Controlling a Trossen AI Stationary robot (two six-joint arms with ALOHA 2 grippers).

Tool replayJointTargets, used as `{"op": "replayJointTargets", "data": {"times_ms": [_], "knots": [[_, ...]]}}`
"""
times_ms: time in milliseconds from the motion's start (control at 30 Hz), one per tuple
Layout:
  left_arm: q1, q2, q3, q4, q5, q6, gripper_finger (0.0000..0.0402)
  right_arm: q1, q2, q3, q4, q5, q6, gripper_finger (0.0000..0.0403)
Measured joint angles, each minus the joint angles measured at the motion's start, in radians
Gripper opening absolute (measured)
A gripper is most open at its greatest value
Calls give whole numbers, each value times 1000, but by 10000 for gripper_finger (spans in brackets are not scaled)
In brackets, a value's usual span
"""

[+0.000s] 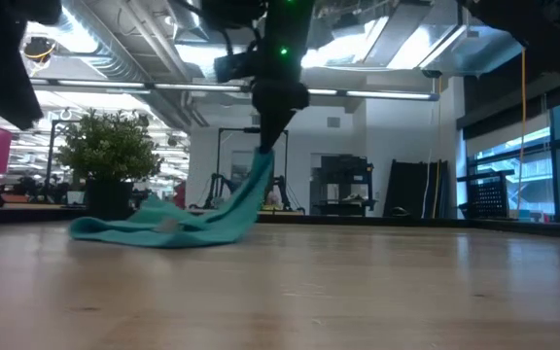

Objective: Roll microfiber towels into tight, uniform cylinder then place into a basket
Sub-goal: Fold the blue microfiber cloth

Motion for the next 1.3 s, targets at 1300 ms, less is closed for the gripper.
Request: {"op": "replayJointTargets", "data": {"times_ms": [1300], "knots": [[579,151,-355,1434,167,1465,278,93,-219,-10,-105,-123,93,0]]}}
